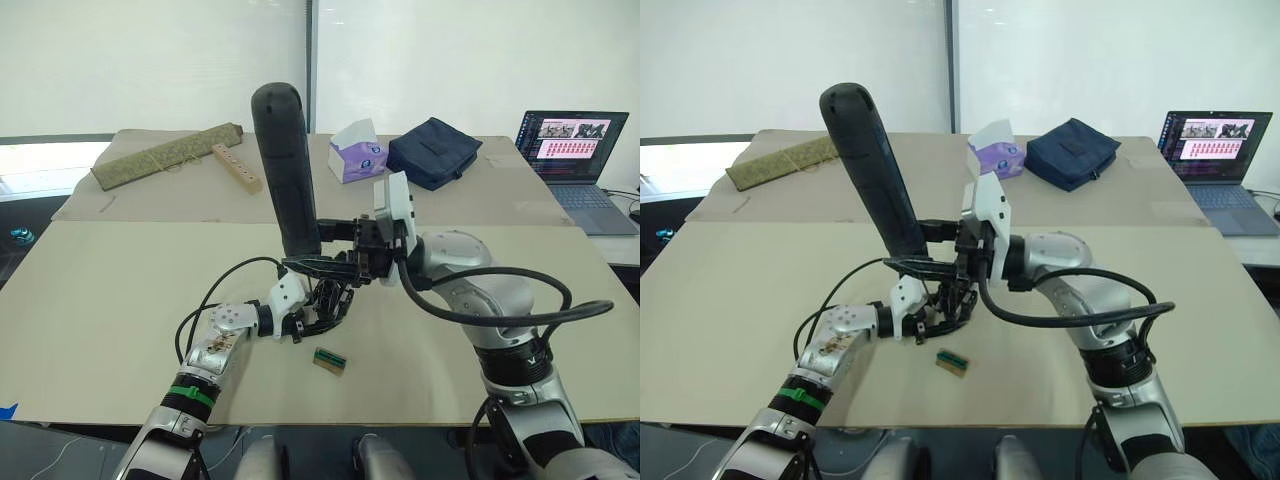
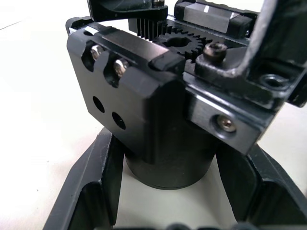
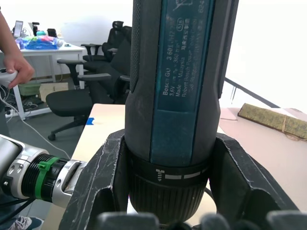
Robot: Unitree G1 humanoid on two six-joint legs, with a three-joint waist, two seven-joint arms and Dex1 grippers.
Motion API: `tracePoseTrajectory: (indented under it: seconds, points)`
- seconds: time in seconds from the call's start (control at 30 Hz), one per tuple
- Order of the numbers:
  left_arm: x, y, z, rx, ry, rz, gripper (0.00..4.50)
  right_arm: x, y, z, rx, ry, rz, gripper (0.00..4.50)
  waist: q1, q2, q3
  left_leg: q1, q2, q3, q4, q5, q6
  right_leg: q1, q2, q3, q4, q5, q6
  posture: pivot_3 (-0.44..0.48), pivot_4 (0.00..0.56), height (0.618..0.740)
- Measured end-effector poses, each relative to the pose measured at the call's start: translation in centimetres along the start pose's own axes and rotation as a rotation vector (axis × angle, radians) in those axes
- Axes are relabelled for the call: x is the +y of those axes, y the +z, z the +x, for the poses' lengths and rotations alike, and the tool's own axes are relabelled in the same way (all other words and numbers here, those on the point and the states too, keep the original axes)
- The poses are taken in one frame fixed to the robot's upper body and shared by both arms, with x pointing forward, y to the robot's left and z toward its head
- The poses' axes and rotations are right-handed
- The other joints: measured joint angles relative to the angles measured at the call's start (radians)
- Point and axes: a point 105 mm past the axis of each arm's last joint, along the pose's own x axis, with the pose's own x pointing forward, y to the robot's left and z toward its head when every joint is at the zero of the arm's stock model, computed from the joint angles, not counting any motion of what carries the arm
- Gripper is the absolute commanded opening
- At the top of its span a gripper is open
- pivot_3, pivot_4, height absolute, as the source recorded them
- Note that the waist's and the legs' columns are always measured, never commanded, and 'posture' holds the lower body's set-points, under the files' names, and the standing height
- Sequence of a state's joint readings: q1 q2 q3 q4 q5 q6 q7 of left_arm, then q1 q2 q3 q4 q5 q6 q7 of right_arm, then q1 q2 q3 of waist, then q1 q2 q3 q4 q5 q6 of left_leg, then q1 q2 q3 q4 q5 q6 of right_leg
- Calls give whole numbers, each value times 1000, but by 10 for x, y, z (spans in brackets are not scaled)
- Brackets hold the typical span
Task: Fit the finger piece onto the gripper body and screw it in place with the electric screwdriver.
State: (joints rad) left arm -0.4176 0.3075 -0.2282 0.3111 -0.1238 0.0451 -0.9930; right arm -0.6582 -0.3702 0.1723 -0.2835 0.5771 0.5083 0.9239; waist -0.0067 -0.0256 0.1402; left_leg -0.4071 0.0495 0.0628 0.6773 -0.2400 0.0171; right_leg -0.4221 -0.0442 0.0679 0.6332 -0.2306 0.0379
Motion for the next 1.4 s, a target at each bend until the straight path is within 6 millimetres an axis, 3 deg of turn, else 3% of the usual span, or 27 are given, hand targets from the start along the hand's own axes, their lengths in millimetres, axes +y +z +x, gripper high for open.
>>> tracePoseTrajectory:
  seconds: [1.03, 1.4]
  points:
    - [0, 0, -1, 3, 1, 0, 2280, -1, -3, 0, -10, -5, -3, 1932, -3, 0, 0, 0, 0, 0, 0, 0, 0, 0, 0, 0, 0, 0, 0, 0, 150, 740]
    - [0, -1, -1, 4, 0, 0, 2280, -6, 5, -2, -25, -22, -24, 1932, -3, 0, 0, 0, 0, 0, 0, 0, 0, 0, 0, 0, 0, 0, 0, 0, 150, 740]
